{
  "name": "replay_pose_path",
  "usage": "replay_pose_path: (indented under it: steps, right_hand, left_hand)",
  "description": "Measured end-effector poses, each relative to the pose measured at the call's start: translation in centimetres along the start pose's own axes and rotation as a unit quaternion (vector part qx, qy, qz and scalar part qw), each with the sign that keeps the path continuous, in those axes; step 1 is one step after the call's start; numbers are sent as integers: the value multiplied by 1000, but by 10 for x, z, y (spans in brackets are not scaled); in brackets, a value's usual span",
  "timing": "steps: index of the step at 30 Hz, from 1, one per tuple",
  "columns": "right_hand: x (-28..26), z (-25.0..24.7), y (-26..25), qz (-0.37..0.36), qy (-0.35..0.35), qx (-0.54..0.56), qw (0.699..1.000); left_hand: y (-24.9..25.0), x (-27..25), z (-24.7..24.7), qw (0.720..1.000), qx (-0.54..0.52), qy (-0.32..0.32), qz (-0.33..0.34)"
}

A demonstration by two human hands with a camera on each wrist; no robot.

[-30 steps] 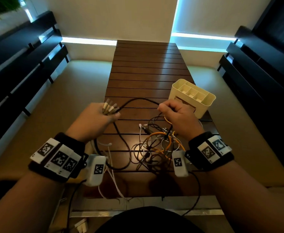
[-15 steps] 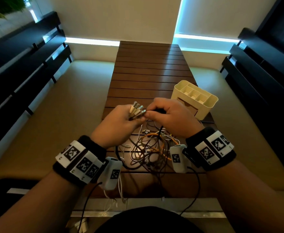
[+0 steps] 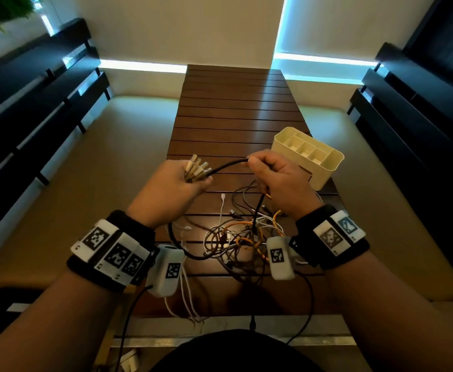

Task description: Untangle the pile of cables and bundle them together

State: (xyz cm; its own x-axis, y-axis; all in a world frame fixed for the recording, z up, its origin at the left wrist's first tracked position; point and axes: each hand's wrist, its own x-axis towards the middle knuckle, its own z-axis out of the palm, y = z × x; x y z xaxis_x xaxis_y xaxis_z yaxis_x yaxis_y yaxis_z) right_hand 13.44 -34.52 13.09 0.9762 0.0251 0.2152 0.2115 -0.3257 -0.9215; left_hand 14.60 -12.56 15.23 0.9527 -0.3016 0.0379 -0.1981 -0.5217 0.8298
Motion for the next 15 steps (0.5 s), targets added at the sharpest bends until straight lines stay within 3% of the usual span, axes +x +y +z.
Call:
replay_pose_path:
  steps: [2, 6, 11, 15]
  right_hand:
    - [3, -3, -4, -21, -3, -63, 998]
    - [4, 2, -9, -72, -81, -191, 976]
    - [7, 7, -22, -127, -75, -179, 973]
    - [2, 5, -26, -124, -71, -114, 983]
  left_hand:
    - [2, 0, 3, 999, 43, 22, 19]
    - [19, -2, 3, 994, 47, 71, 75]
    - [24, -1, 11, 992, 70, -19, 106]
    - [29, -1, 10, 991, 59, 34, 116]
